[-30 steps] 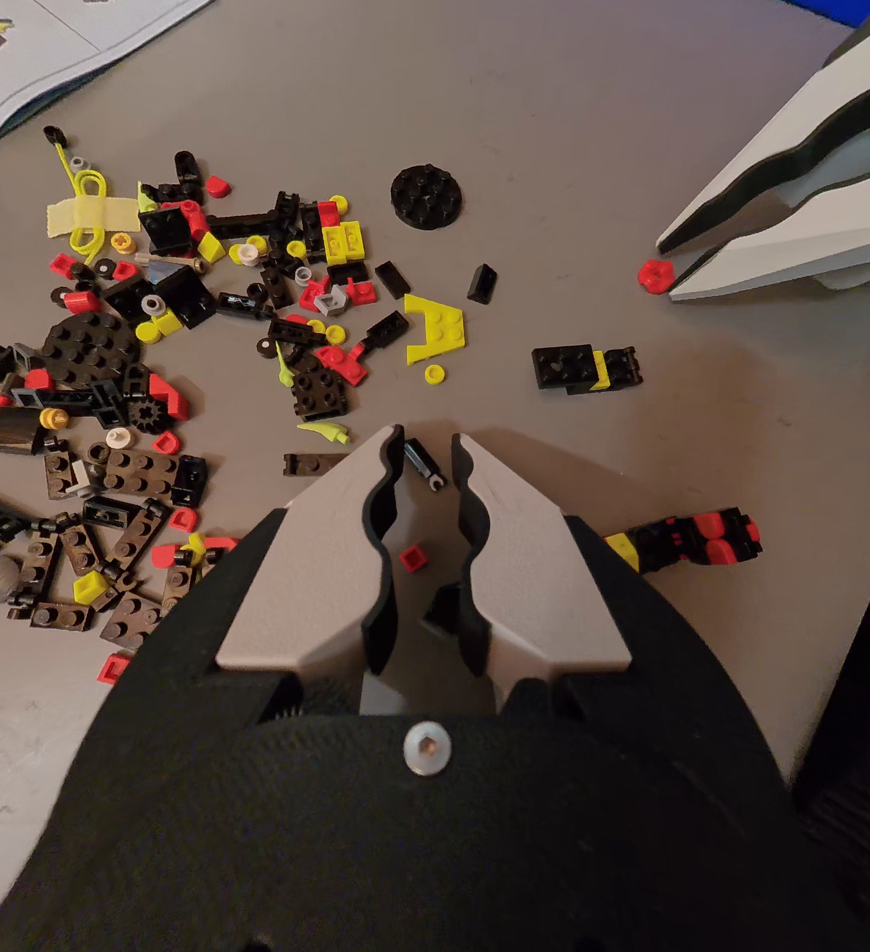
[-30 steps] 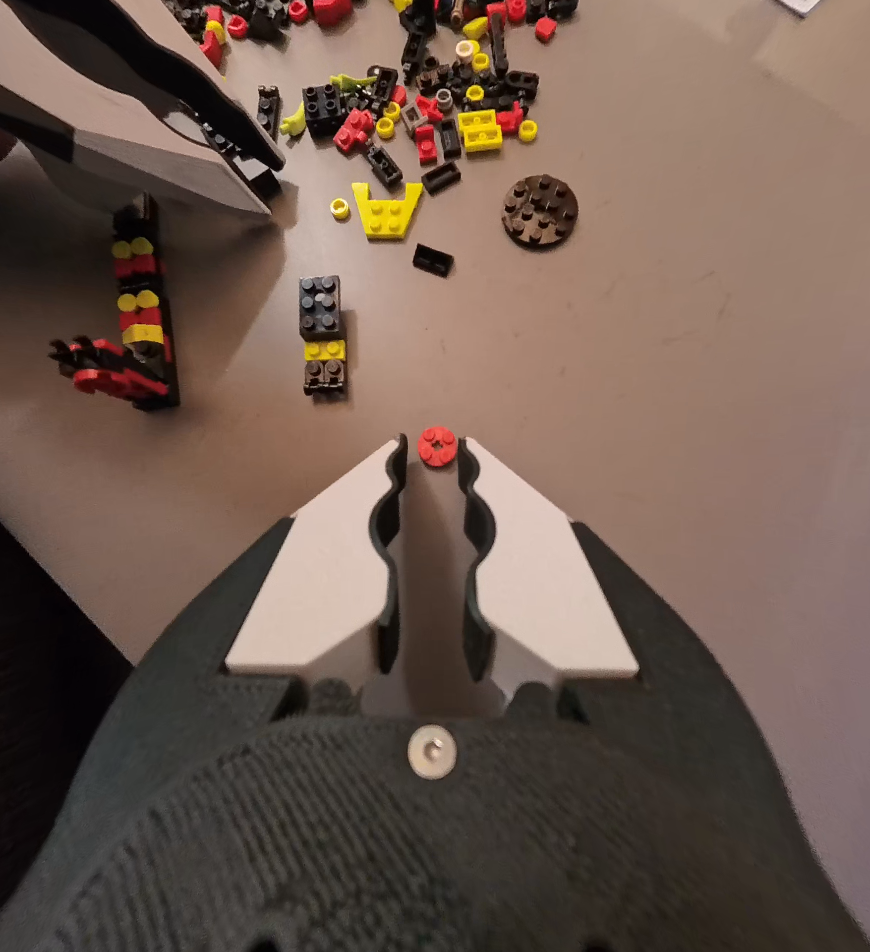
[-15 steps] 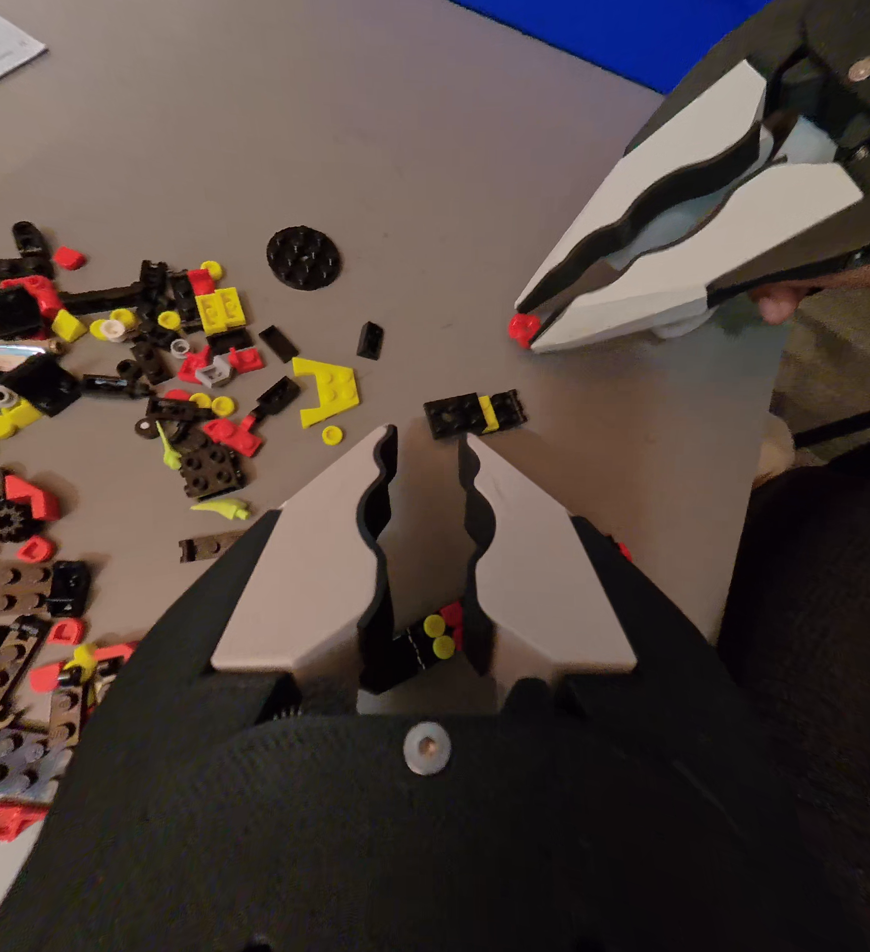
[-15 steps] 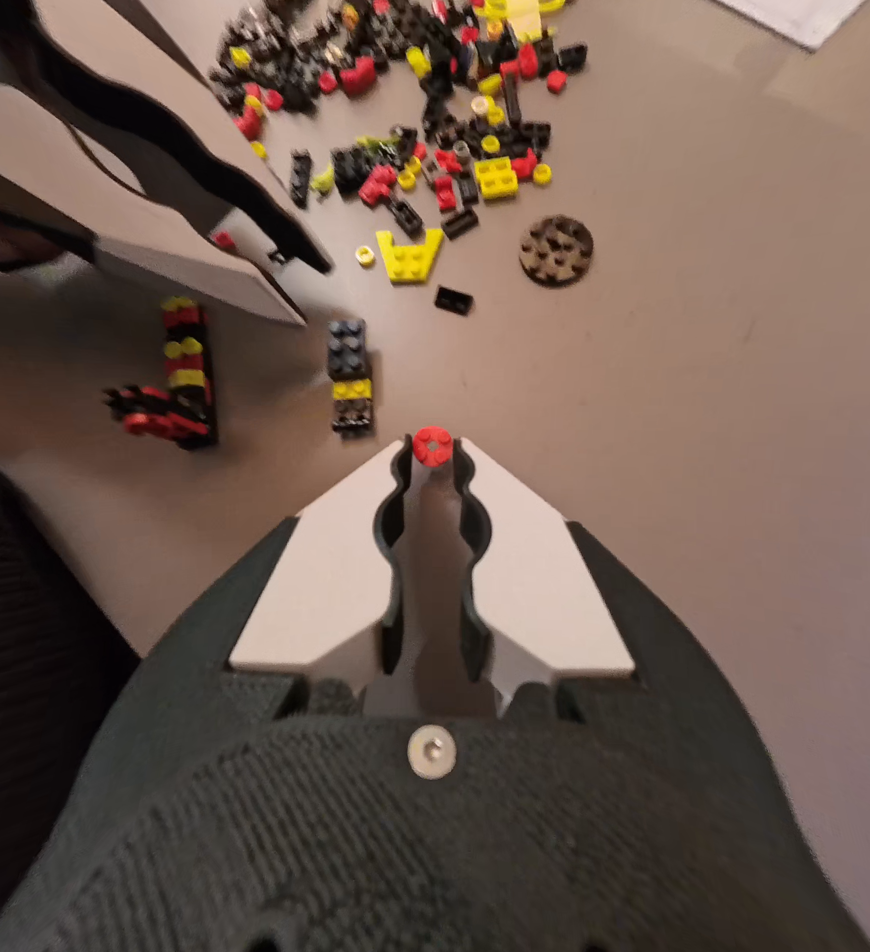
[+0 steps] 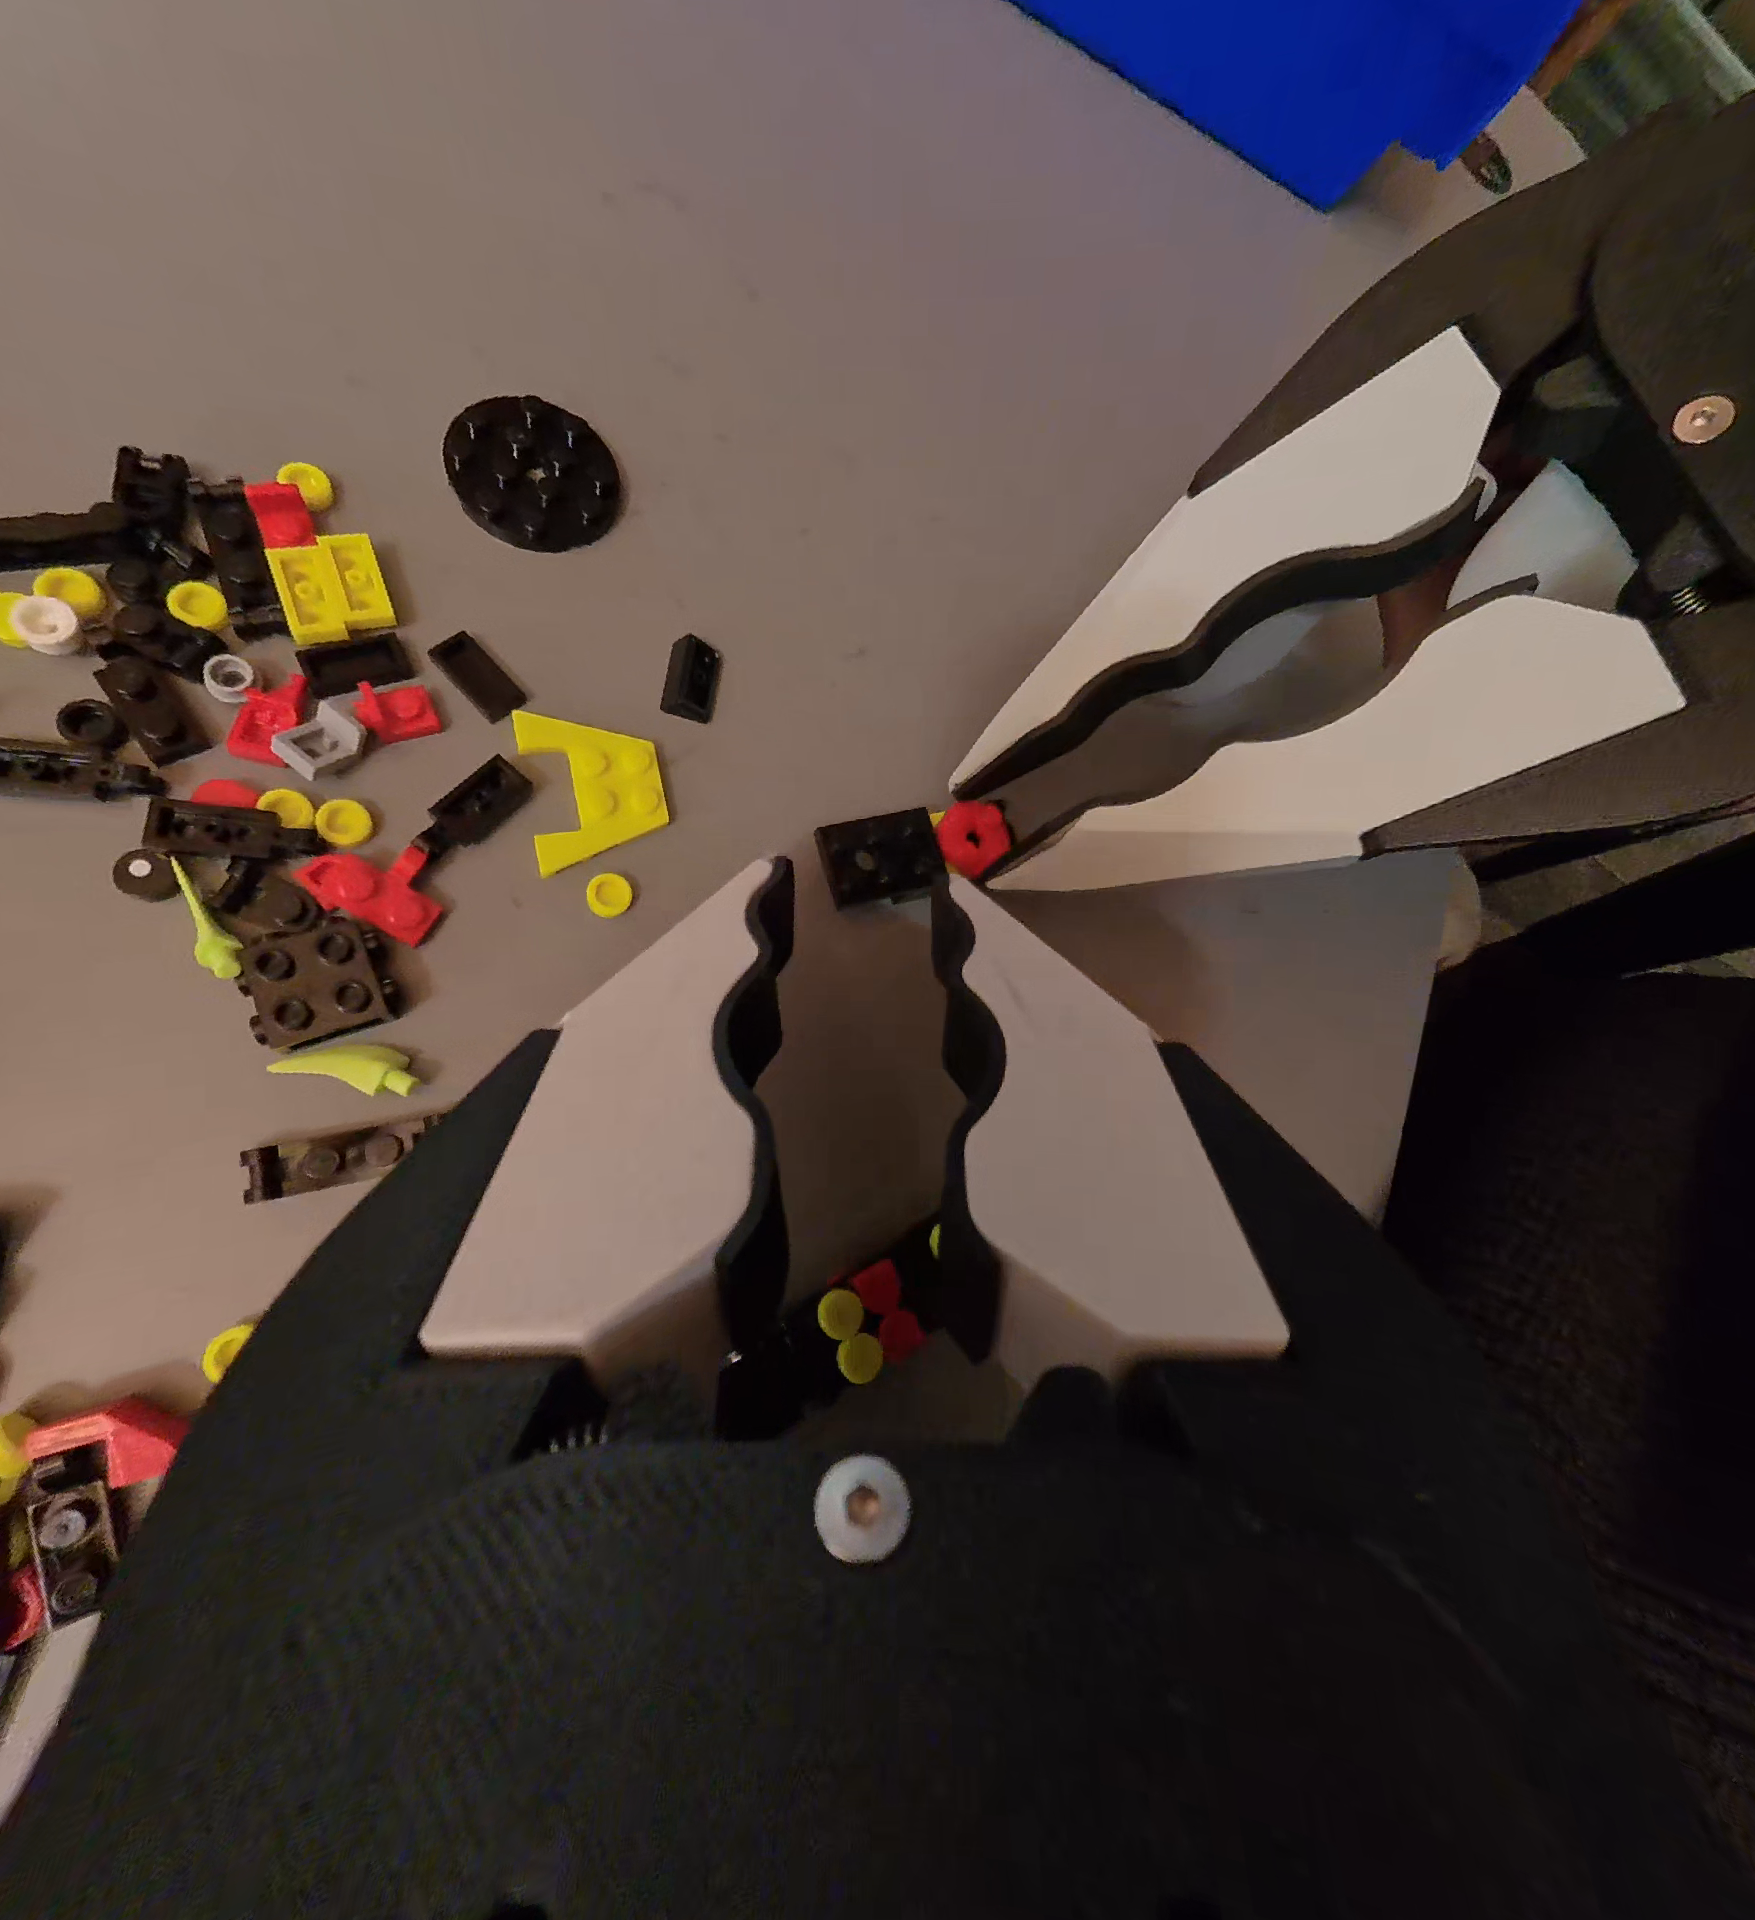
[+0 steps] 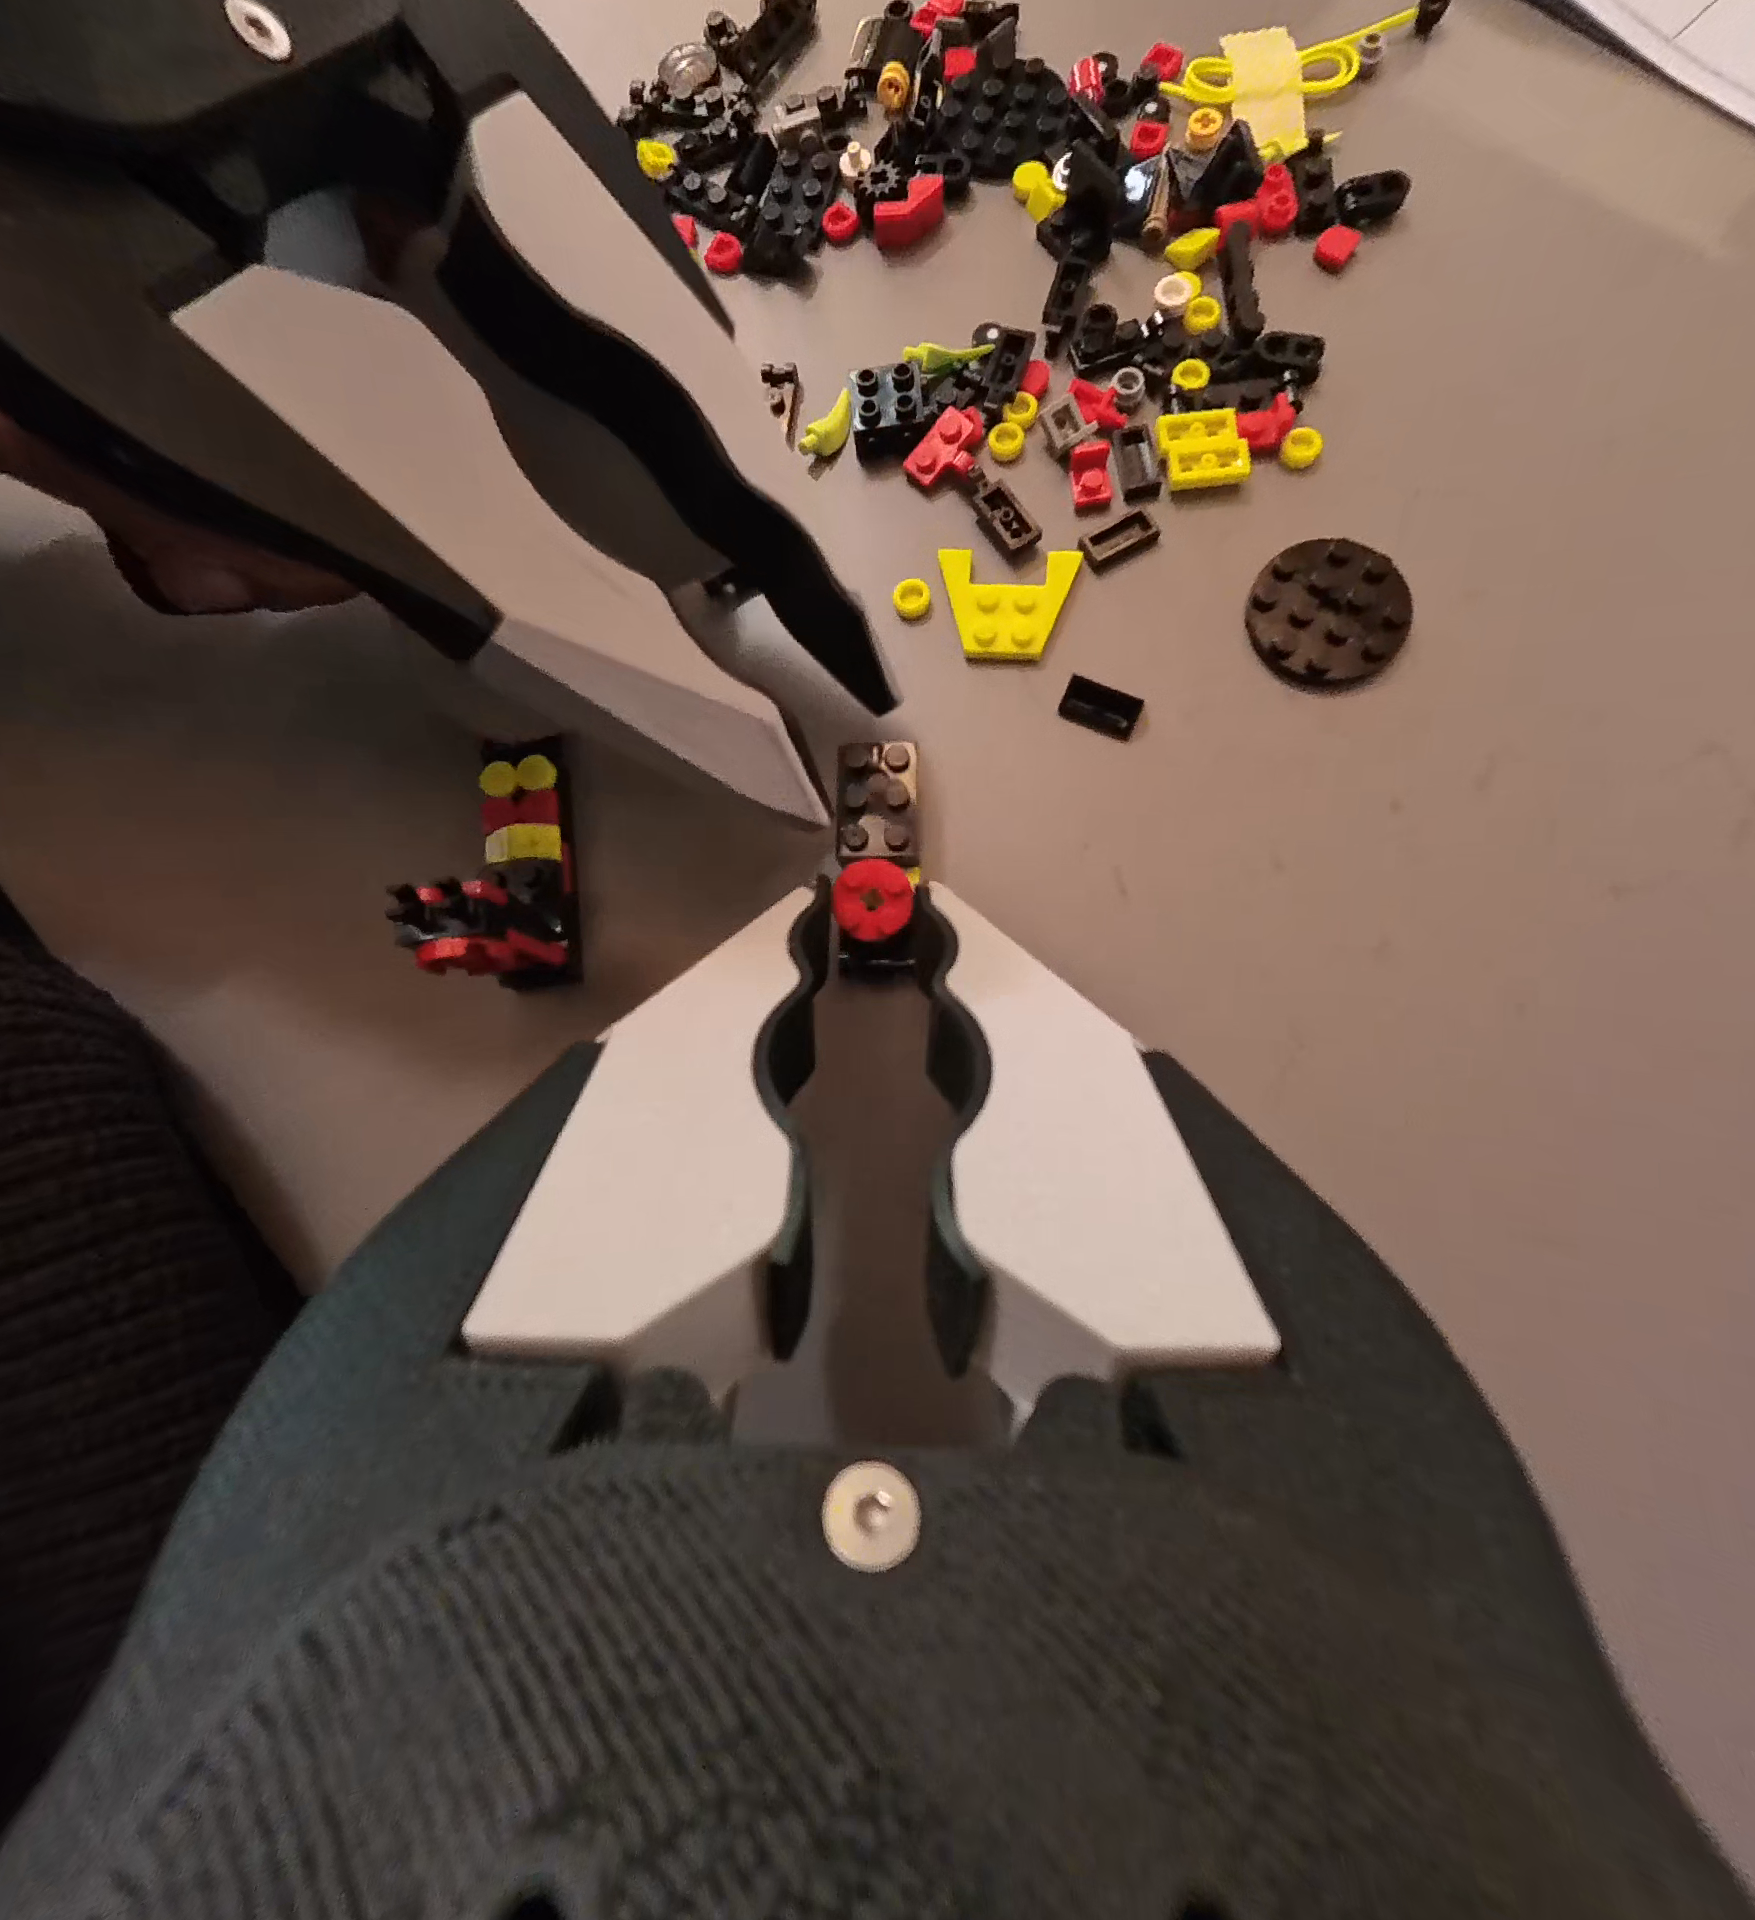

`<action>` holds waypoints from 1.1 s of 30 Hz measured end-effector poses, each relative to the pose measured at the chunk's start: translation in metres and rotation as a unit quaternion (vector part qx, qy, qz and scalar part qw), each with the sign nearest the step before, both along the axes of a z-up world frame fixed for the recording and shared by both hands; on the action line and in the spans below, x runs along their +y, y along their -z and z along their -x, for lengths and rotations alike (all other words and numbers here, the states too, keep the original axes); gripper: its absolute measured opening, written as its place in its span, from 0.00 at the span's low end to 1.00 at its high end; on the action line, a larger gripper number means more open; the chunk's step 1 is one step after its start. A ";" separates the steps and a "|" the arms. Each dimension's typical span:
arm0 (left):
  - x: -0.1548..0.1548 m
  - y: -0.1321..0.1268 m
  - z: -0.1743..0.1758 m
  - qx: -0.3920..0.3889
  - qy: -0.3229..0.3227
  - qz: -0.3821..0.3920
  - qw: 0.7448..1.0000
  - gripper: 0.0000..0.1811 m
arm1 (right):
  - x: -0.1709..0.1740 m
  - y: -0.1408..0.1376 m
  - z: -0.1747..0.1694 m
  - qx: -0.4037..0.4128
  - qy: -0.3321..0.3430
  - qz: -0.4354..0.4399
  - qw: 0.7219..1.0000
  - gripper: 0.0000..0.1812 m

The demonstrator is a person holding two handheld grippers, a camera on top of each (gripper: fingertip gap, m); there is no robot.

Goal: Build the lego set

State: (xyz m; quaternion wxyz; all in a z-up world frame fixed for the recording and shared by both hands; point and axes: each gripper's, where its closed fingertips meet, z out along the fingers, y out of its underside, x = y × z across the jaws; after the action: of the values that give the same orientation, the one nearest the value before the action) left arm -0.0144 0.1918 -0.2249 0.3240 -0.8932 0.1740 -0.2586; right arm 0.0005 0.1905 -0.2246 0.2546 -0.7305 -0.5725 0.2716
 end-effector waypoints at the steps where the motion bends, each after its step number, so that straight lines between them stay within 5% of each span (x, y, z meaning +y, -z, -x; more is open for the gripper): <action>1: 0.000 0.001 0.000 0.000 0.000 0.002 1.000 0.14 | 0.000 0.001 0.000 -0.002 0.000 0.000 1.000 0.08; 22: -0.001 0.002 0.000 -0.007 -0.001 0.011 1.000 0.13 | -0.002 -0.004 0.000 0.006 -0.023 -0.019 1.000 0.12; 33: -0.001 0.005 -0.001 -0.007 0.003 0.014 1.000 0.13 | -0.002 -0.001 0.000 -0.008 -0.031 -0.044 0.999 0.06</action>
State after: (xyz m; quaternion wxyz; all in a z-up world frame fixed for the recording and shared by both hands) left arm -0.0131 0.1907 -0.2295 0.3123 -0.8952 0.1703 -0.2685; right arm 0.0004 0.1883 -0.2231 0.2735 -0.7029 -0.6077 0.2486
